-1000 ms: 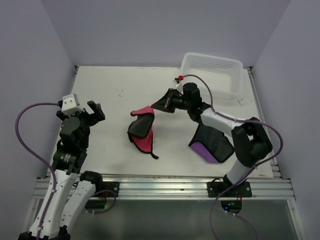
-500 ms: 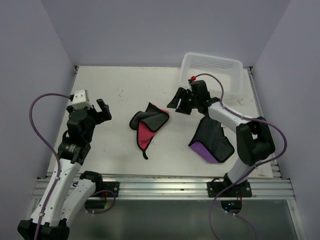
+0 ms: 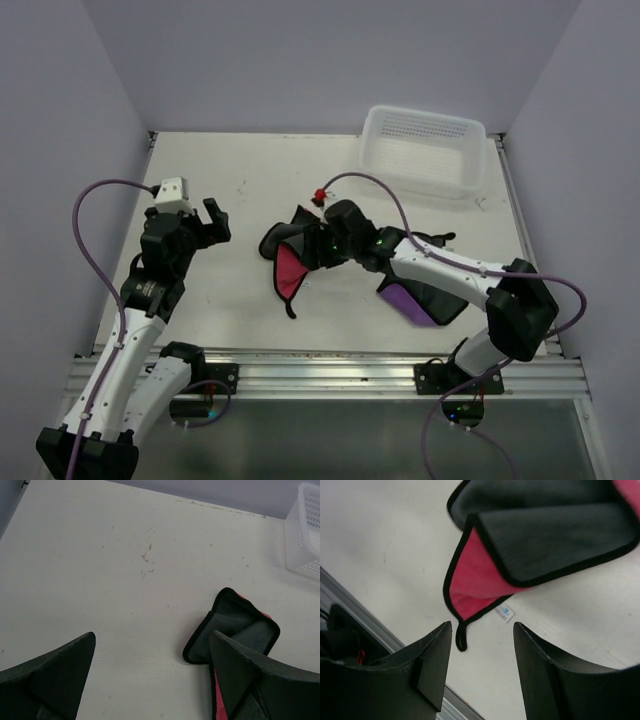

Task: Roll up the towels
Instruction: Move the towel to the center of the board, then flatten the towel

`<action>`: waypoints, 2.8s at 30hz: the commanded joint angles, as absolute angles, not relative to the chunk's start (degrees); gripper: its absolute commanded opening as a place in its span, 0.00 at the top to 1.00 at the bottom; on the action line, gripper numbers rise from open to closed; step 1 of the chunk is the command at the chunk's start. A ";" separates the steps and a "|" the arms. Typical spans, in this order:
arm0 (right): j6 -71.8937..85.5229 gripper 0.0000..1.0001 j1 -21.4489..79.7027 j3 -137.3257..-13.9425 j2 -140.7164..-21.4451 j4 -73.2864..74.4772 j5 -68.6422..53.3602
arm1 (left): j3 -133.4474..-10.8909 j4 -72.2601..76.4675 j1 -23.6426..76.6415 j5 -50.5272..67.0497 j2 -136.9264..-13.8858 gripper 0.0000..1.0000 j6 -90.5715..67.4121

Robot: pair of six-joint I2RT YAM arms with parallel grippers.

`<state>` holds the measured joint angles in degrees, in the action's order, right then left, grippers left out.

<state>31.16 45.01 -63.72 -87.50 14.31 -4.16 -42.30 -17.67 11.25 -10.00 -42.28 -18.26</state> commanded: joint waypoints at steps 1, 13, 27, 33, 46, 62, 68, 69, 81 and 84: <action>26.90 0.44 51.66 -62.67 -90.51 14.50 2.53 | -43.07 -16.08 10.55 -9.67 -41.49 0.00 -17.31; 24.35 0.49 66.17 -70.56 -104.93 15.28 9.92 | -42.89 -15.99 10.02 -11.78 -39.28 0.00 -17.75; 28.47 0.59 70.84 -76.82 -113.20 24.52 22.23 | -42.98 -16.00 9.84 -10.46 -38.94 0.01 -17.67; 29.27 0.62 70.84 -75.94 -112.15 24.61 23.38 | -42.89 -15.91 9.84 -10.02 -38.85 0.00 -17.67; 31.82 1.00 70.05 -74.97 -106.45 23.90 16.18 | -42.80 -15.82 9.84 -10.11 -38.85 0.00 -17.58; 41.13 1.00 46.24 -68.38 -79.98 22.41 3.96 | -42.63 -15.47 9.76 -11.08 -40.25 0.00 -18.19; 43.41 1.00 43.60 -60.65 -77.00 21.62 2.63 | -42.71 -15.03 9.84 -4.23 -44.38 0.00 -21.69; 43.50 1.00 43.42 -59.17 -75.69 21.80 2.90 | -42.89 -15.03 9.84 -3.09 -46.21 0.00 -22.14; 48.08 1.00 37.80 -47.38 -65.92 21.97 7.39 | -23.50 3.06 10.37 21.09 -51.24 0.20 -40.95; 47.72 1.00 37.00 -45.89 -65.83 21.62 5.98 | -19.61 5.97 12.65 21.62 -52.03 0.23 -41.22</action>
